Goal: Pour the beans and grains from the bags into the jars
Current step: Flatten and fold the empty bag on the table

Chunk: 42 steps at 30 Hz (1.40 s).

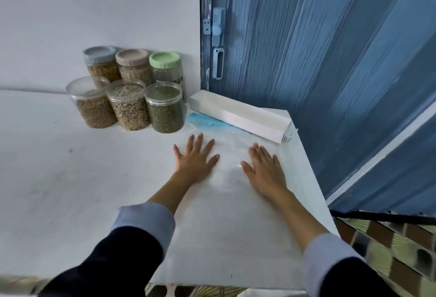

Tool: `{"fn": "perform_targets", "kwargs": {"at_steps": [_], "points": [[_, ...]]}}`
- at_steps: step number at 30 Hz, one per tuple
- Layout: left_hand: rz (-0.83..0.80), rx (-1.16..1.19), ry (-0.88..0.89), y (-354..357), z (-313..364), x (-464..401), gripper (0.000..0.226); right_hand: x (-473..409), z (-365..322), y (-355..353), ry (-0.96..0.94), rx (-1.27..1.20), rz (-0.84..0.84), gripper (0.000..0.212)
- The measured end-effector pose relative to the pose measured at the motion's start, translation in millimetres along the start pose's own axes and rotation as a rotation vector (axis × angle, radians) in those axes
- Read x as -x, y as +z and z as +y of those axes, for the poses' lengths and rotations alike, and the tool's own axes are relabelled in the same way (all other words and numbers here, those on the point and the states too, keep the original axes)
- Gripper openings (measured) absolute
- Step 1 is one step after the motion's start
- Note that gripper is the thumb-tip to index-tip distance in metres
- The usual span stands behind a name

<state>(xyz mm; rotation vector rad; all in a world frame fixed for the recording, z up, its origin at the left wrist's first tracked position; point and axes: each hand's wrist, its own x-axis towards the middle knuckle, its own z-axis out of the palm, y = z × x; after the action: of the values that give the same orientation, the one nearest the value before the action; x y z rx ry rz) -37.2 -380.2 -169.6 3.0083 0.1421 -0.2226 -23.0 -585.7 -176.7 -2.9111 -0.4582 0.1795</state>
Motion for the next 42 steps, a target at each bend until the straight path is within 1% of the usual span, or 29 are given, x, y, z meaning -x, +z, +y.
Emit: {"fn": "perform_targets", "kwargs": {"at_steps": [3,7,11,13,14,15,17,18,19,20,22,23,24,25,27,28,30,32,35,38,40,42], "points": [[0.023,0.023,-0.015,7.5,-0.4,-2.1,0.059,-4.5,0.6,2.6,0.004,0.030,-0.004,0.062],[0.039,0.037,-0.005,8.4,-1.8,-1.7,0.060,-7.5,0.2,1.1,0.002,0.055,-0.064,0.063],[-0.032,-0.008,0.007,-2.2,-2.5,-6.7,0.063,-8.7,-3.8,-5.0,0.018,0.070,-0.093,0.065],[-0.049,-0.069,0.021,-19.9,0.3,-15.0,0.059,-17.5,-9.3,-20.5,0.023,0.108,-0.107,0.058],[-0.036,-0.087,0.024,-29.8,2.4,-19.7,0.055,-23.8,-12.3,-31.0,0.019,0.117,-0.084,0.049],[-0.008,-0.091,0.025,-39.3,4.5,-24.7,0.051,-31.6,-15.3,-43.8,0.011,0.093,-0.023,0.040],[0.074,-0.071,0.040,-54.1,8.6,-34.9,0.047,-49.3,-17.3,-70.2,-0.010,0.012,0.183,0.025],[0.117,-0.052,0.052,-59.2,10.4,-40.4,0.046,-58.7,-15.7,-81.6,-0.032,0.008,0.286,0.021],[0.152,-0.032,0.065,-62.8,11.3,-46.0,0.046,-67.6,-13.5,-90.9,-0.059,0.032,0.342,0.020],[0.172,-0.014,0.078,-64.9,11.9,-51.2,0.046,-74.1,-11.5,-98.3,-0.082,0.079,0.333,0.026],[0.169,0.010,0.089,-65.6,12.0,-61.4,0.047,-84.4,-5.2,-100.3,-0.079,0.229,0.154,0.046],[0.156,0.020,0.083,-64.5,11.8,-66.1,0.048,-87.8,-1.0,-96.4,-0.064,0.307,0.066,0.051],[0.139,0.032,0.073,-62.6,11.6,-70.8,0.049,-89.8,3.9,-91.1,-0.054,0.363,0.014,0.048],[0.122,0.040,0.066,-60.2,11.6,-74.5,0.050,-91.2,9.6,-85.6,-0.050,0.388,-0.004,0.038],[0.103,0.030,0.074,-53.7,11.8,-80.6,0.052,-91.8,19.8,-79.8,-0.015,0.324,0.014,0.015],[0.110,0.017,0.086,-50.0,11.9,-83.8,0.052,-91.5,22.6,-81.8,0.025,0.278,0.037,0.011],[0.139,0.006,0.108,-45.7,12.1,-91.7,0.053,-94.8,26.0,-90.7,0.093,0.253,0.099,0.014],[0.147,0.025,0.120,-45.6,12.7,-100.6,0.055,-102.2,28.9,-99.5,0.122,0.270,0.149,0.016],[0.129,0.086,0.141,-47.0,15.3,-112.7,0.057,-115.2,35.1,-107.9,0.102,0.295,0.188,0.010],[0.068,0.102,0.166,-41.6,14.5,-122.7,0.058,-127.2,43.6,-114.4,0.057,0.306,0.243,0.010],[0.026,0.106,0.158,-37.4,12.4,-128.7,0.057,-134.7,49.3,-118.2,0.034,0.304,0.266,0.016],[0.041,0.108,0.148,-34.8,12.0,-132.1,0.054,-143.4,54.5,-119.2,0.023,0.289,0.269,0.029]]}}
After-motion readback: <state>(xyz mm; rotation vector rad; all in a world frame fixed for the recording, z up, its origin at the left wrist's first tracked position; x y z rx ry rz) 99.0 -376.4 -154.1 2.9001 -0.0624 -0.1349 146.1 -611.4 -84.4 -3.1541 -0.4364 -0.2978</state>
